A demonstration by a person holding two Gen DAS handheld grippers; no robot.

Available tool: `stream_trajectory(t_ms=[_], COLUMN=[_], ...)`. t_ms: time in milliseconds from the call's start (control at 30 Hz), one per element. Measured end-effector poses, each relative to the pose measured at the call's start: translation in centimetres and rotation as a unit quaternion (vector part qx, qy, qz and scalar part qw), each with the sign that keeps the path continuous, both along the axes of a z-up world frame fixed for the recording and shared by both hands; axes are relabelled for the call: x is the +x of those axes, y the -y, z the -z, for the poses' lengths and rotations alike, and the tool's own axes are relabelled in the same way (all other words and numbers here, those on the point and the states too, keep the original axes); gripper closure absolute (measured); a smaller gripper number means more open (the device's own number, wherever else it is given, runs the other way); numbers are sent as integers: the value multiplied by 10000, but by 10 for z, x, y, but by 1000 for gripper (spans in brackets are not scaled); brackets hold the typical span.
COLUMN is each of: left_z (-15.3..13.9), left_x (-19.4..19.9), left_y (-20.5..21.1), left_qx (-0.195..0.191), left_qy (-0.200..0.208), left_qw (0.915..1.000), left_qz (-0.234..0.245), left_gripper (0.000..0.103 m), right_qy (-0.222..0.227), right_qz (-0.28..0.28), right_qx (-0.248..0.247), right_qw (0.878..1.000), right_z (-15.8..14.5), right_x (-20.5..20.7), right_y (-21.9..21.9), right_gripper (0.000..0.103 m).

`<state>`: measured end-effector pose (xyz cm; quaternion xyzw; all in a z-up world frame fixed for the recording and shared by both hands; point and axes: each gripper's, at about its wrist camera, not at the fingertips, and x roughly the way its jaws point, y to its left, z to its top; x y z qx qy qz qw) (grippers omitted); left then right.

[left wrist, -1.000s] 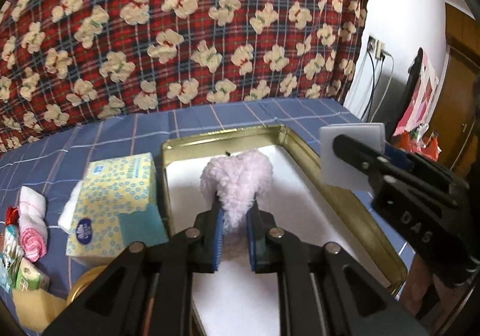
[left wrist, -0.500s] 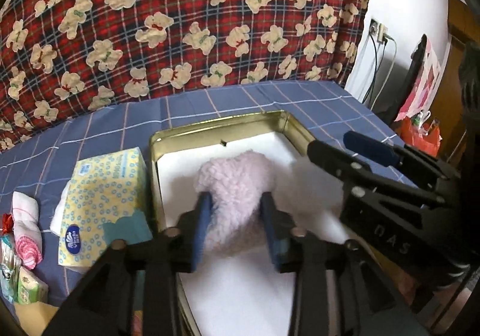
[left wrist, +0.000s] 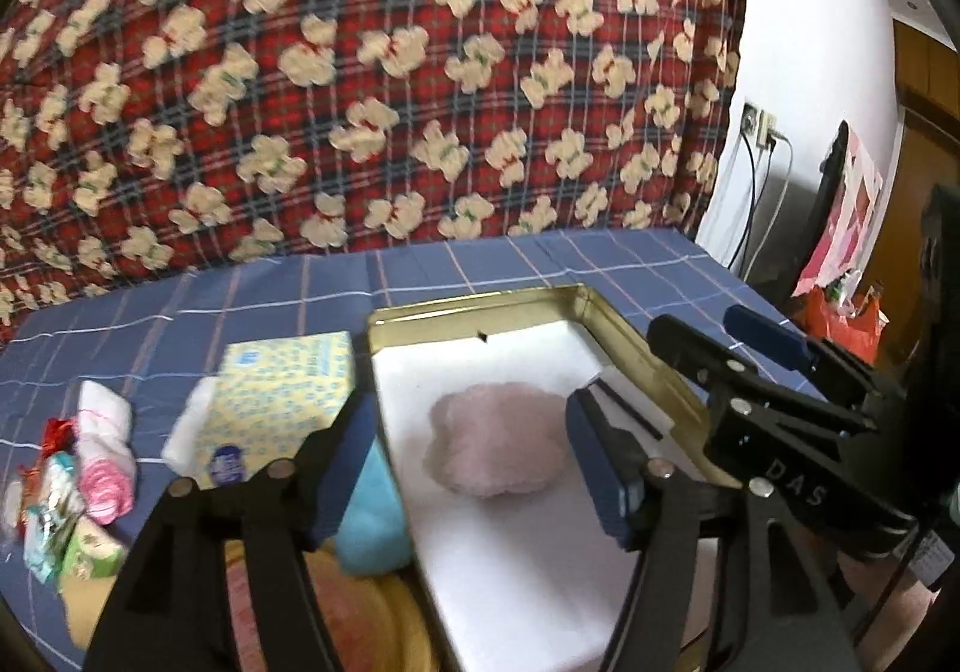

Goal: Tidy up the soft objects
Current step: 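Lower the pink puff into the tray and open the left gripper while the right releases the sponge there, then move both grippers back to the items and grasp the yellow sponge with the right gripper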

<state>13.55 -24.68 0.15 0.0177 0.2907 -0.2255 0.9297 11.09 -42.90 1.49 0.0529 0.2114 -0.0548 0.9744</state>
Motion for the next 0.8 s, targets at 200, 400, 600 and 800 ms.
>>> stream_trajectory(t_ms=[200, 400, 600, 800], left_z=[-2, 9, 22, 38], left_x=[-25, -47, -48, -40], left_y=[-53, -134, -210, -253], left_qx=[-56, -10, 171, 94], left_qy=[406, 665, 777, 581], left_qw=[9980, 9889, 9695, 9596], left_qz=[-476, -1328, -2318, -2752], left_gripper=[29, 24, 14, 10], right_qy=[458, 520, 356, 125], right_qz=[-415, -1171, -1919, -2321], right_qx=[89, -47, -244, -423], right_qw=[9980, 9918, 9805, 9717], right_z=[-6, -1, 11, 24], right_x=[-21, -29, -28, -21], right_y=[-37, -100, -167, -219], right_gripper=[33, 32, 24, 23])
